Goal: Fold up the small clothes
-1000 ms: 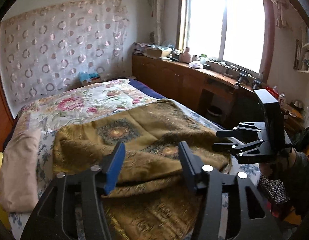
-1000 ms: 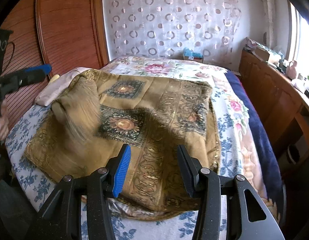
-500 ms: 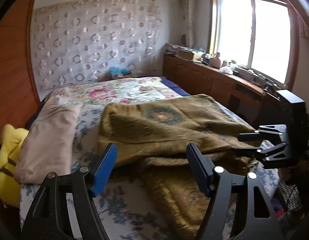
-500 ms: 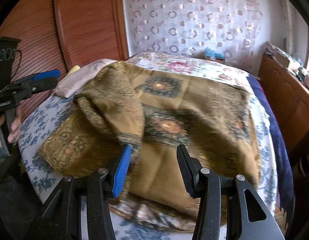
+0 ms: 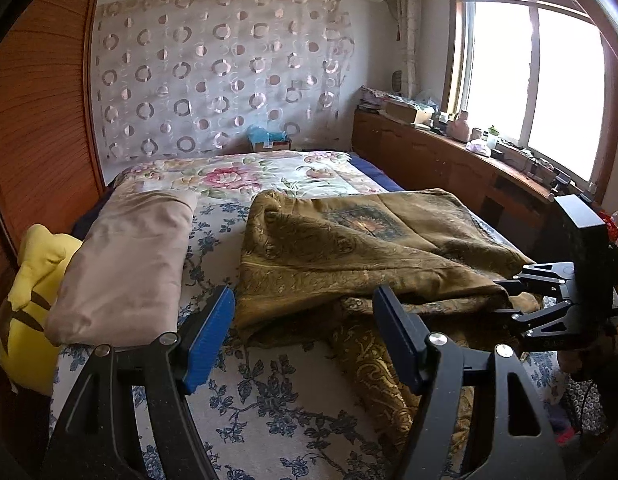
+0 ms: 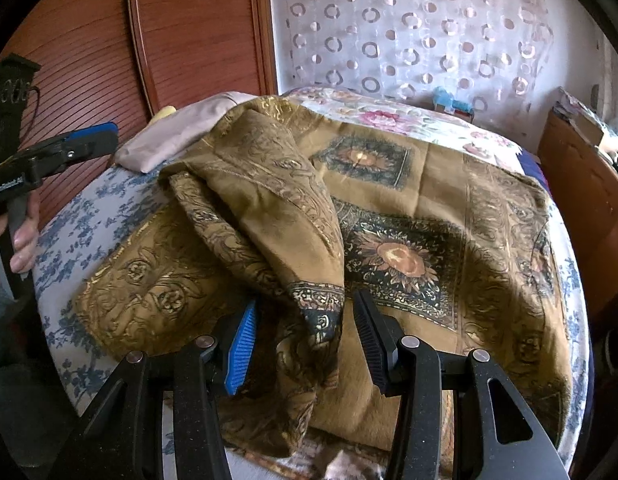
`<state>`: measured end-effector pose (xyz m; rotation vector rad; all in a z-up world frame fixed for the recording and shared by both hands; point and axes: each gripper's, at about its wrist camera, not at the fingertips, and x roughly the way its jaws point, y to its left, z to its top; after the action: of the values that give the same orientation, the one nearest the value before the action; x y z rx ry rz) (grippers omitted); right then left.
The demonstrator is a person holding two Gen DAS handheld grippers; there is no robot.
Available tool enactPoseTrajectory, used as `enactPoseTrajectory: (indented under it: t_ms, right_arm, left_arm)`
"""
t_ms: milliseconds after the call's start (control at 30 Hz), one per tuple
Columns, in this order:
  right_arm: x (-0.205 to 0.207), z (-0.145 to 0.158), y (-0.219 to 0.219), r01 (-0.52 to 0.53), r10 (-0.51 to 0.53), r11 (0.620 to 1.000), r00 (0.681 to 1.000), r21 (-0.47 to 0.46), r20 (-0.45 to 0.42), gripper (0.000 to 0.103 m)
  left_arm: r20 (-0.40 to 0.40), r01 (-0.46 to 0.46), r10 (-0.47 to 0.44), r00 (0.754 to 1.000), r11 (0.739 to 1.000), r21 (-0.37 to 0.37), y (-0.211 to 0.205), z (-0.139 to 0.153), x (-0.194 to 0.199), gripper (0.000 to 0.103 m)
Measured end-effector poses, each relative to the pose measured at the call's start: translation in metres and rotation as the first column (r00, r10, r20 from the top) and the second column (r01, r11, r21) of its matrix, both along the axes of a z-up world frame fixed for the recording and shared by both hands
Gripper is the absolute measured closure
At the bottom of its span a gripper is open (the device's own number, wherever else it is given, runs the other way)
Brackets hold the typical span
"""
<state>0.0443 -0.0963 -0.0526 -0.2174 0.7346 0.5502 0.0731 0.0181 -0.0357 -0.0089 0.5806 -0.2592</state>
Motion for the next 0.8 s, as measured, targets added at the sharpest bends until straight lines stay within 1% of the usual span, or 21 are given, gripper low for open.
enactPoseTrajectory:
  t_ms: [133, 167, 200, 233, 267, 300, 367, 433, 567, 667, 733, 800]
  right_arm:
    - [0.003, -0.003, 0.005, -0.013, 0.013, 1.000, 1.000, -0.007, -0.009, 0.054]
    - [0.002, -0.004, 0.006, -0.018, 0.018, 1.000, 1.000, -0.009, -0.005, 0.057]
    - [0.002, -0.003, 0.007, -0.026, 0.026, 1.000, 1.000, -0.010, -0.001, 0.066]
    - [0.000, -0.003, 0.007, -0.033, 0.033, 0.999, 0.999, -0.012, 0.003, 0.070]
    - [-0.001, -0.002, 0.007, -0.039, 0.039, 0.999, 0.999, -0.016, 0.010, 0.080]
    - [-0.003, 0.000, 0.008, -0.048, 0.048, 0.999, 0.999, -0.017, 0.019, 0.091]
    - [-0.006, 0.005, 0.009, -0.064, 0.064, 0.998, 0.997, -0.010, 0.038, 0.094]
    - [-0.010, 0.015, 0.005, -0.067, 0.066, 0.998, 0.995, 0.013, 0.078, 0.095]
    - [-0.020, 0.045, -0.005, -0.065, 0.051, 0.995, 0.984, 0.077, 0.172, 0.096]
    - [-0.033, 0.066, -0.019, -0.059, 0.032, 0.993, 0.970, 0.105, 0.240, 0.096]
    - [-0.039, 0.076, -0.029, -0.045, 0.014, 0.993, 0.963, 0.108, 0.270, 0.096]
    - [-0.043, 0.083, -0.039, -0.015, -0.013, 0.996, 0.954, 0.090, 0.300, 0.096]
  left_arm:
    - [0.001, 0.001, -0.001, 1.000, 1.000, 0.000, -0.001, 0.001, 0.000, 0.031]
    - [0.001, 0.001, -0.001, 1.000, 1.000, 0.000, -0.001, 0.001, 0.000, 0.031]
    - [0.003, 0.001, -0.001, 1.000, 1.000, 0.001, -0.001, 0.001, 0.001, 0.031]
    - [0.003, 0.002, -0.002, 1.000, 1.000, 0.002, -0.001, 0.000, 0.001, 0.031]
    - [0.003, 0.003, -0.003, 1.000, 1.000, 0.001, -0.001, 0.000, 0.001, 0.031]
    - [0.004, 0.002, -0.002, 1.000, 1.000, 0.002, -0.001, 0.000, 0.001, 0.031]
    - [0.004, 0.000, 0.000, 1.000, 1.000, 0.001, -0.001, 0.000, 0.001, 0.031]
    - [0.012, -0.005, 0.005, 1.000, 1.000, -0.001, -0.001, 0.000, 0.000, 0.031]
    - [0.013, -0.009, 0.009, 1.000, 1.000, -0.004, 0.001, 0.001, 0.001, 0.031]
    - [0.012, -0.009, 0.009, 1.000, 1.000, -0.005, 0.001, 0.000, 0.000, 0.031]
    - [0.011, -0.003, 0.004, 1.000, 1.000, -0.009, 0.000, 0.001, 0.000, 0.031]
    - [0.012, 0.005, -0.004, 1.000, 1.000, -0.009, -0.001, 0.001, -0.001, 0.031]
